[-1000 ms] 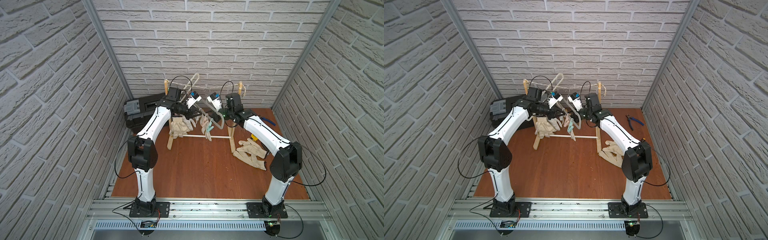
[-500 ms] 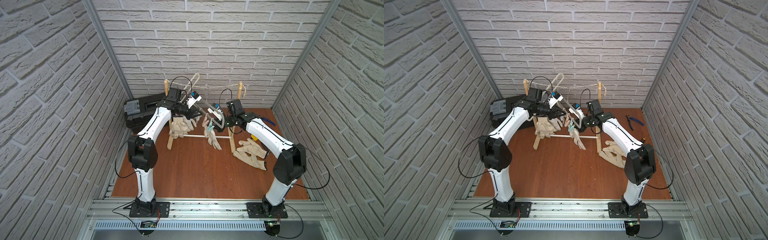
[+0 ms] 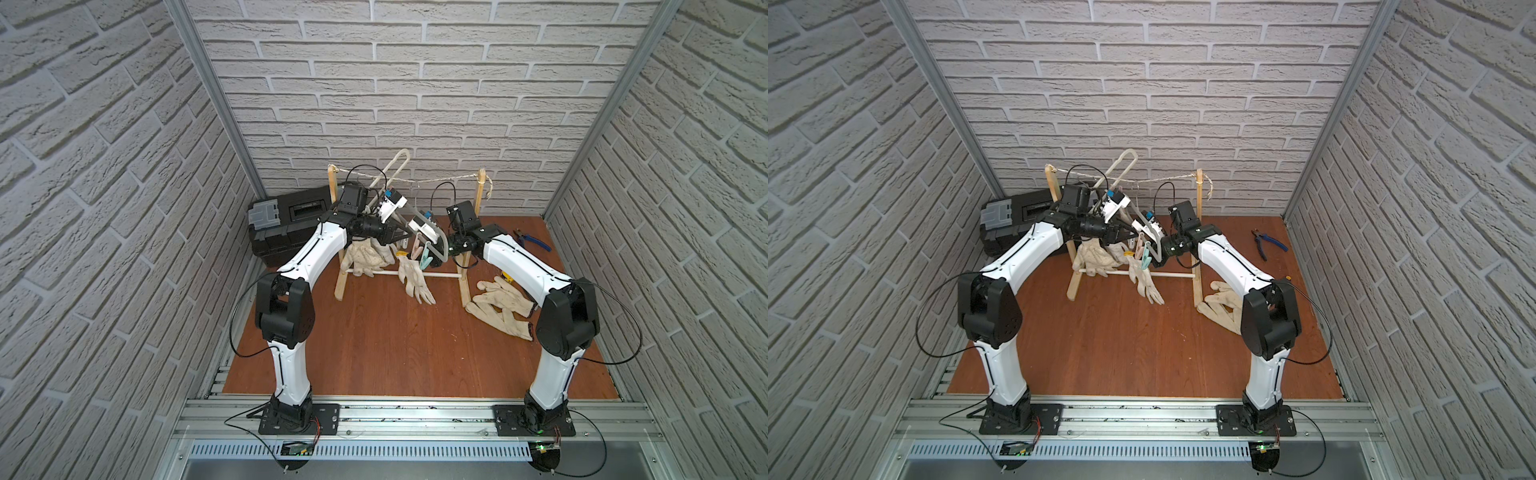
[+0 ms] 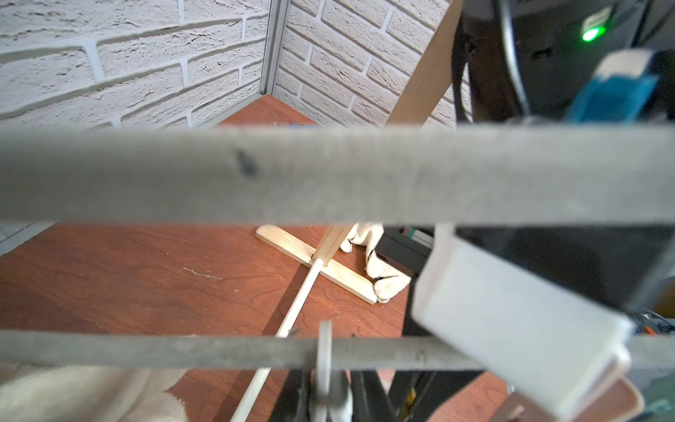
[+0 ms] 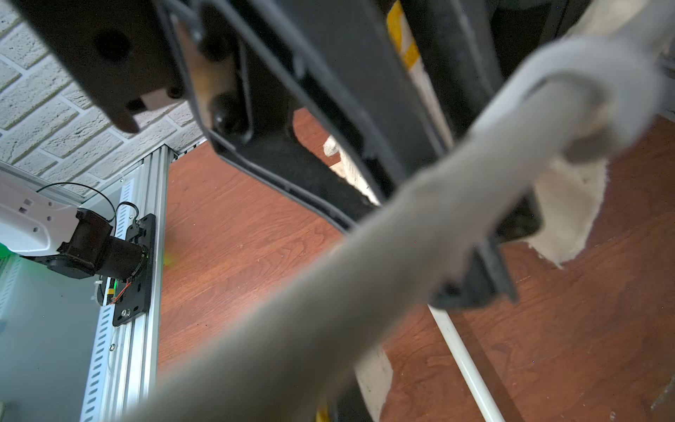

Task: Clip the gloves onto a hanger to dry
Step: Clamp the glove onto the hanger.

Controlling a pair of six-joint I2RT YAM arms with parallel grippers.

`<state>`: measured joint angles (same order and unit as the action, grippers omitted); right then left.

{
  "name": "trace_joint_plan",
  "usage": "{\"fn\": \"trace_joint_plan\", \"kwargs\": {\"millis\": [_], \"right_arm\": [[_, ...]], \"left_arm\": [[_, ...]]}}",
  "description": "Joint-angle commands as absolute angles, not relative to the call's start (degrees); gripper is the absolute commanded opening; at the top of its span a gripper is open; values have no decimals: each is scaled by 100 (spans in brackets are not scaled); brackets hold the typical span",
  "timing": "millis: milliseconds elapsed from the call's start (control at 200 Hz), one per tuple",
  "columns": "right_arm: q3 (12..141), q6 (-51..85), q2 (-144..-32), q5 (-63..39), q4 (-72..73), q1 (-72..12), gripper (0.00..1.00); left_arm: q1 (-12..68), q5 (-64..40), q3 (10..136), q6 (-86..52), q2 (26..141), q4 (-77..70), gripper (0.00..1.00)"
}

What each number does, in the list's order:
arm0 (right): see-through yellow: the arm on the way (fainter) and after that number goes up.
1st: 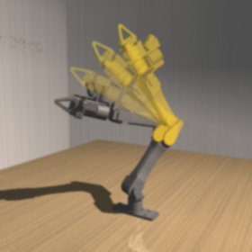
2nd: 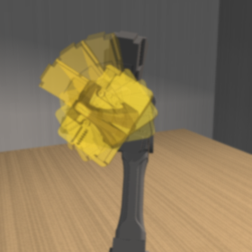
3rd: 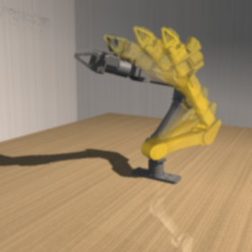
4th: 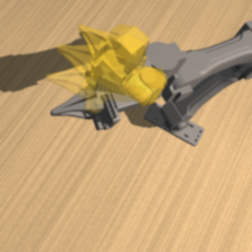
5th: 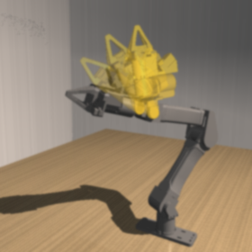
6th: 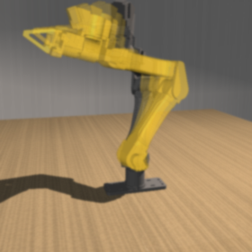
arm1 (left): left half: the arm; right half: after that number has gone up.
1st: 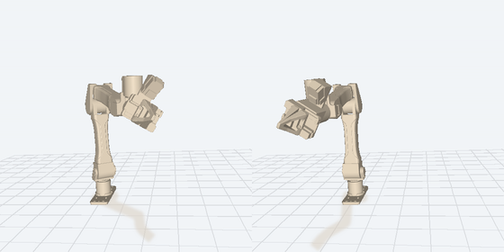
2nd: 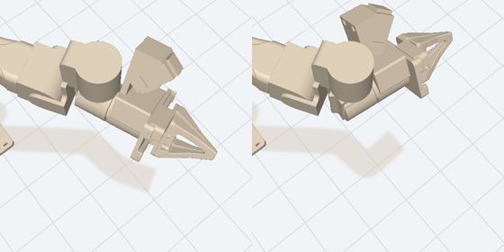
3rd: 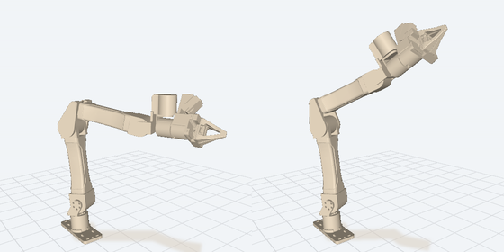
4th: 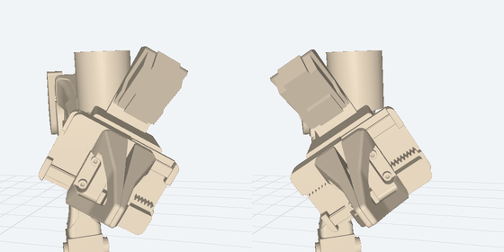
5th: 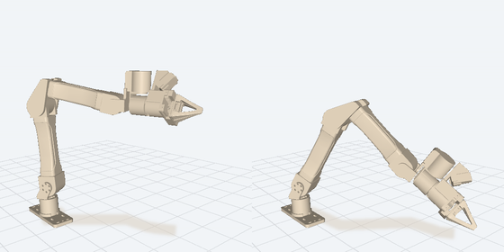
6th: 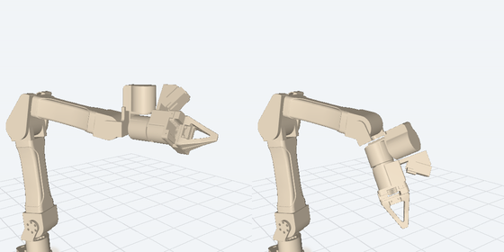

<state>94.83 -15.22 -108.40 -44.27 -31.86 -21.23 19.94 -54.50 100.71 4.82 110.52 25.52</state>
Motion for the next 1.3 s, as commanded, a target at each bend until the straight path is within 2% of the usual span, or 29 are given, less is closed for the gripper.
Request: {"fn": "trace_joint_plan", "kwargs": {"millis": [0, 375, 855, 1295], "right_arm": [[9721, -1559, -10827, -4590, -2979, -2098, 3], [9792, -1249, -10846, -4720, -2743, -1964, 3], [9806, -1513, -10843, -4487, -3050, -1872, 3], [9797, -1360, -10663, -4869, -2856, -1852, 3]], "left_arm": [[2036, -5668, 9945, 334, 10818, 2316, 13], [2081, -5760, 9991, 571, 10868, 2608, 13], [2081, -5914, 10048, 517, 10902, 2578, 12], [2136, -5767, 10176, 754, 11034, 2833, 12]]}}
